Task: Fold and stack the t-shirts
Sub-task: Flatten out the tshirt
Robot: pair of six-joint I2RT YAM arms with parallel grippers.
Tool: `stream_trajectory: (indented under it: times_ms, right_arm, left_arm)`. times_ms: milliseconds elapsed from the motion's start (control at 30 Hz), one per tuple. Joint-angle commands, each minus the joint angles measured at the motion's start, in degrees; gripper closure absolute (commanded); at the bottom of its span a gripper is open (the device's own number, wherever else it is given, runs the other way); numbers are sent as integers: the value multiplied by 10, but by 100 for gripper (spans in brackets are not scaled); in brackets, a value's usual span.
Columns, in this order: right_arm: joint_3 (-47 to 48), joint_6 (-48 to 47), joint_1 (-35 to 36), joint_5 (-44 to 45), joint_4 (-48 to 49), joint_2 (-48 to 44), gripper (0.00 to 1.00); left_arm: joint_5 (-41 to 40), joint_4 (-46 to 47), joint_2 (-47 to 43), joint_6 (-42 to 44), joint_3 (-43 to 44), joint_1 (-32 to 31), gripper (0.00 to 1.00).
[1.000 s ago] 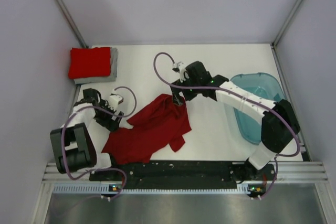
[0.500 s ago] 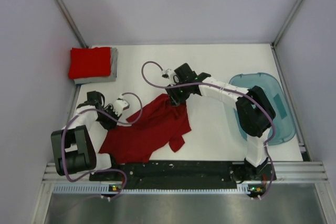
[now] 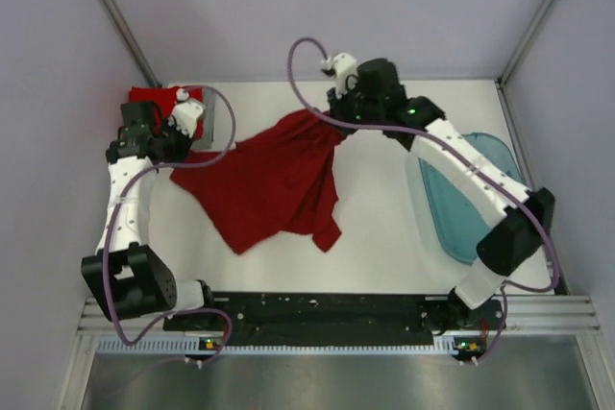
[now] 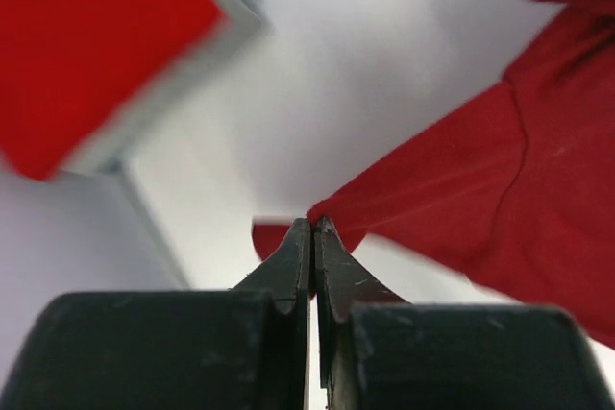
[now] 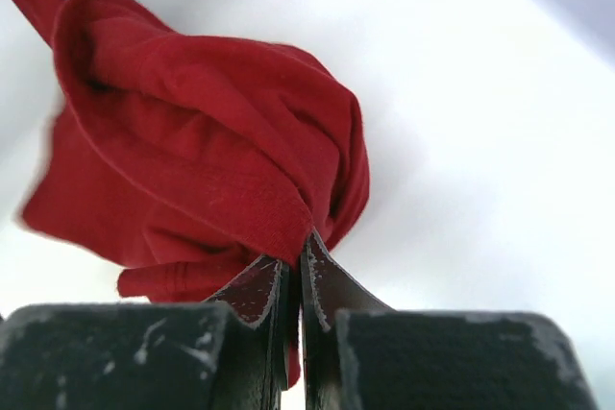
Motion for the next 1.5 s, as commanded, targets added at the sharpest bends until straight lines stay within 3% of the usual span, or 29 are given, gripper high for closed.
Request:
stream_trajectory:
  times_ms: [0, 200, 400, 633, 700, 833, 1033, 1200, 1300, 1333, 1433, 1467]
  right_arm:
    - [101, -6, -47, 2, 32, -117, 100]
    - [127, -36, -48, -27, 31, -201, 100]
    - [48, -17, -48, -96, 33, -260, 100]
    - [-13, 1, -48, -210, 35, -276, 100]
    - [-22, 6, -47, -205, 36, -277, 100]
    - [-16, 17, -46, -181, 36, -290, 100]
    - [-10, 29, -46, -97, 26, -365, 100]
    - [-27, 28, -46, -20, -29, -428, 100]
    - [-54, 54, -41, -35, -38, -437, 100]
    - [-66, 59, -35, -41, -37, -431, 100]
    - [-96, 75, 23, 2, -36, -389, 100]
    - [-106, 78, 45, 21, -31, -365, 100]
  left_arm:
    - [-29, 2, -54, -82, 142, 2, 100]
    - [-49, 21, -136, -84, 227, 2, 100]
    - [-66, -32, -168, -96, 277, 1, 100]
    - [-91, -28, -172, -103, 284, 2, 100]
    - [-76, -25, -168, -108, 288, 2, 100]
    - [28, 5, -158, -113, 256, -9, 100]
    - [-93, 67, -80, -133, 257, -214, 100]
    - [-87, 109, 57, -183, 341, -296, 100]
    - [-69, 124, 140, -206, 404, -322, 100]
    - [-46, 127, 166, -216, 418, -324, 85]
    - [-28, 127, 215, -244, 449, -323, 1]
    - [-40, 125, 224, -242, 451, -322, 1]
